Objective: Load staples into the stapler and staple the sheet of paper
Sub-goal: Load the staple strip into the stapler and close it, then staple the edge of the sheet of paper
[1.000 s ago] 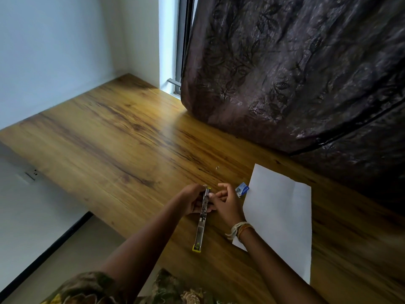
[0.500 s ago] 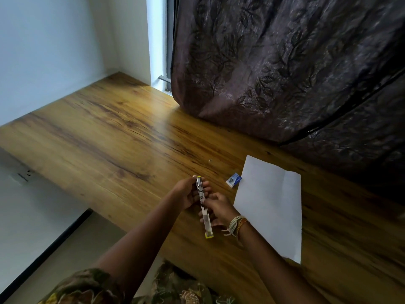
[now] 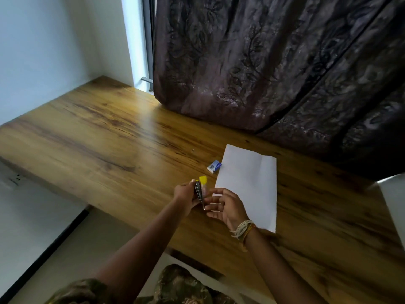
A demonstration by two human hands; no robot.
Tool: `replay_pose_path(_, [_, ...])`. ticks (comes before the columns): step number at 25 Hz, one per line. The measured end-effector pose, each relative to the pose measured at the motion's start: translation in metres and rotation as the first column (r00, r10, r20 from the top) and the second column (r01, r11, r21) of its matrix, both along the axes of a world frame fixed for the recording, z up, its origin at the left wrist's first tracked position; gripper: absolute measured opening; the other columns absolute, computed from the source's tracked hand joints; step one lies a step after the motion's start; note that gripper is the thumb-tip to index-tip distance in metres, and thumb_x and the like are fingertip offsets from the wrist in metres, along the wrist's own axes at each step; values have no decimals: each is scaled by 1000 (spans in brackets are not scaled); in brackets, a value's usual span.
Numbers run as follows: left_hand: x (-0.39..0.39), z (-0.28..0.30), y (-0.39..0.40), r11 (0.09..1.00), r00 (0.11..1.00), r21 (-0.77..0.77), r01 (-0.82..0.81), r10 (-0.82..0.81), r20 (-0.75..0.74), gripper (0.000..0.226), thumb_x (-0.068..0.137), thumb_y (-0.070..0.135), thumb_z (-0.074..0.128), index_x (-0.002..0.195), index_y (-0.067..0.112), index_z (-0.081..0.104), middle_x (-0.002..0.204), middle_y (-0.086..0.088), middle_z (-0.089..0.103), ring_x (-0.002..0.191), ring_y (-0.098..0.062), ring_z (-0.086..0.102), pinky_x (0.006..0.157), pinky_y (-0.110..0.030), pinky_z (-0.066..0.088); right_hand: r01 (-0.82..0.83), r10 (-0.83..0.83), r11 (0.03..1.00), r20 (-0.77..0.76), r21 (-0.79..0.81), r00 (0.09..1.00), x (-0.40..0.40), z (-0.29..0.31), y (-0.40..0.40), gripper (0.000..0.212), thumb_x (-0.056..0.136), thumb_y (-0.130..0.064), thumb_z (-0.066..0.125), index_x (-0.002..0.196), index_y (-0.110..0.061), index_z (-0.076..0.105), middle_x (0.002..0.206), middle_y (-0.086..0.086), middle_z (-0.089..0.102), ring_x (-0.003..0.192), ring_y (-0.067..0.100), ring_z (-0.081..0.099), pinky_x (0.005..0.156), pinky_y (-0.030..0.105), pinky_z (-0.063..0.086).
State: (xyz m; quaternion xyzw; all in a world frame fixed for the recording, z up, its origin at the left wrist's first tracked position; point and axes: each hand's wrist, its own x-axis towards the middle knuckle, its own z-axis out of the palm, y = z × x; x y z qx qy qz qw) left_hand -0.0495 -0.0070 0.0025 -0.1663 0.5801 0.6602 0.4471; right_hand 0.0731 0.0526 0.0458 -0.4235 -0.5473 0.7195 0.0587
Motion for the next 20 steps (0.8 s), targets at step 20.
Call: replay_pose_path(20, [66,9,22,770,594,-628,112,-559,-579,37,91,2,57,127,13,59,127,-11,58,109,-23,59,72,-22,50,-19,-249,719,283,694,926,100,-49,43,9,95,-19,50,97,-10,49,89,7,58,76,22,56,66,31,44])
